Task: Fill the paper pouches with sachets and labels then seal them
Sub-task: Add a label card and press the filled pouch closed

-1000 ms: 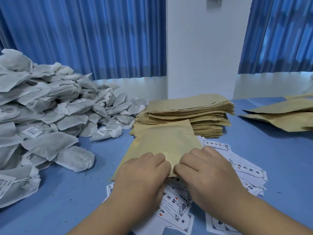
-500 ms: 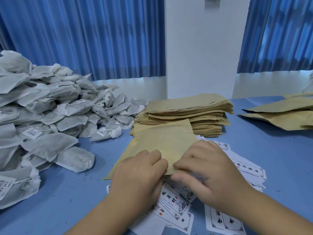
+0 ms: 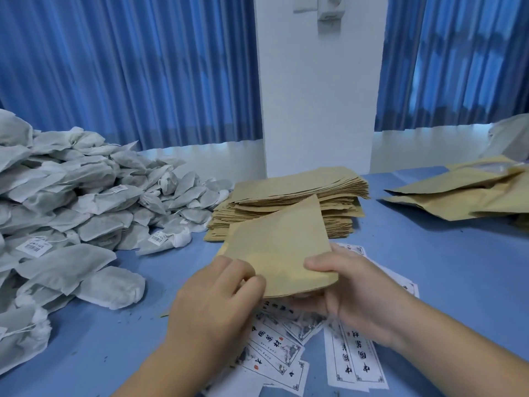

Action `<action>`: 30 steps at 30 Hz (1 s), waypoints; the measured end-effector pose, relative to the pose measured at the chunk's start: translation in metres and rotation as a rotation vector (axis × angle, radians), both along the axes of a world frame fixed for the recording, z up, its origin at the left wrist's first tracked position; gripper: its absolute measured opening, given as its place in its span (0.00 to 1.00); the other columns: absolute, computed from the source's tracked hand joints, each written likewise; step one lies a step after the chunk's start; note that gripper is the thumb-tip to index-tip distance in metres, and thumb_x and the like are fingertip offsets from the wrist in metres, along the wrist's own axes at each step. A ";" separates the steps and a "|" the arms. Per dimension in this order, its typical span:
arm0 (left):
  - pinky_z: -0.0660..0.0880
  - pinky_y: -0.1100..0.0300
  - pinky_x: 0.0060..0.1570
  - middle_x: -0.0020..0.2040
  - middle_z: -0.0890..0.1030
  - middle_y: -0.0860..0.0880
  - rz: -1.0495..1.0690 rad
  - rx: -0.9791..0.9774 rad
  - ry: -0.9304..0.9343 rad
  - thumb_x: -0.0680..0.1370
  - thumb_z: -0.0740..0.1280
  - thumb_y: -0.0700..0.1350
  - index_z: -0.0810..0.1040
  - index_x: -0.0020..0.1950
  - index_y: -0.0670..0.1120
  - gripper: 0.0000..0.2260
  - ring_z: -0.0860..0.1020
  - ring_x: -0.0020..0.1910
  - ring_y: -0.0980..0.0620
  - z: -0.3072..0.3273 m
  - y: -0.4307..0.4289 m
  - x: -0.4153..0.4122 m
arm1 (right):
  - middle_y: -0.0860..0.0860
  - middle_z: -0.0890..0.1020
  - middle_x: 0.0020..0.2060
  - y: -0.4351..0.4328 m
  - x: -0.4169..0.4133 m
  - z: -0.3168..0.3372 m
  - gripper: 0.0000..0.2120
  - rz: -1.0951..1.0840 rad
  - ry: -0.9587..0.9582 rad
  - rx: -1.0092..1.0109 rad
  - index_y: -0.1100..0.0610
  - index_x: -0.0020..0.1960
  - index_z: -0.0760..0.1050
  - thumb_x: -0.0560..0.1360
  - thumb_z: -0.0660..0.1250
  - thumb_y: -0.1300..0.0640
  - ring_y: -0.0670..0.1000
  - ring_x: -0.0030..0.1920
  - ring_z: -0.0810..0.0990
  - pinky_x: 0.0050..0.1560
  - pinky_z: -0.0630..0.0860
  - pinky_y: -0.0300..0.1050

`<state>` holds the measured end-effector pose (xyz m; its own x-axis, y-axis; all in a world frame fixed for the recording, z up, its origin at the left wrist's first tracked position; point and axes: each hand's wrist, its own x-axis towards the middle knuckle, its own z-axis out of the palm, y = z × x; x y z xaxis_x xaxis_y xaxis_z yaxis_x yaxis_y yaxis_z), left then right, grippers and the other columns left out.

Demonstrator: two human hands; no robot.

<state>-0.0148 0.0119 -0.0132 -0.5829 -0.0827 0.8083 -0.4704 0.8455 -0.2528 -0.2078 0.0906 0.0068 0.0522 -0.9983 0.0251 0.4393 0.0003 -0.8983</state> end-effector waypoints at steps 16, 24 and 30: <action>0.77 0.54 0.51 0.63 0.75 0.46 -0.426 1.817 0.888 0.78 0.65 0.41 0.71 0.67 0.45 0.17 0.79 0.55 0.47 0.015 -0.011 -0.080 | 0.58 0.83 0.53 0.037 -0.076 0.003 0.13 -0.596 -0.058 -0.156 0.64 0.59 0.75 0.76 0.59 0.71 0.52 0.46 0.83 0.43 0.80 0.46; 0.80 0.57 0.28 0.44 0.83 0.39 -0.748 2.334 0.931 0.78 0.64 0.35 0.75 0.55 0.36 0.06 0.84 0.37 0.45 0.047 0.029 -0.198 | 0.53 0.83 0.54 0.101 -0.158 0.010 0.14 -0.660 -0.021 -0.206 0.58 0.60 0.76 0.76 0.61 0.65 0.54 0.49 0.79 0.50 0.75 0.46; 0.74 0.66 0.20 0.28 0.80 0.42 -0.759 2.474 0.444 0.77 0.64 0.35 0.75 0.46 0.37 0.02 0.79 0.22 0.52 0.042 0.070 -0.275 | 0.57 0.80 0.60 0.151 -0.207 0.018 0.26 -0.584 0.082 -0.180 0.54 0.66 0.70 0.69 0.68 0.63 0.58 0.53 0.80 0.45 0.79 0.48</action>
<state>-0.2893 0.0817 0.0284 -0.8412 -0.4731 -0.2621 0.1087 -0.6226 0.7750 -0.4145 0.2420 0.0245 -0.4930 -0.8430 0.2153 0.2505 -0.3745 -0.8928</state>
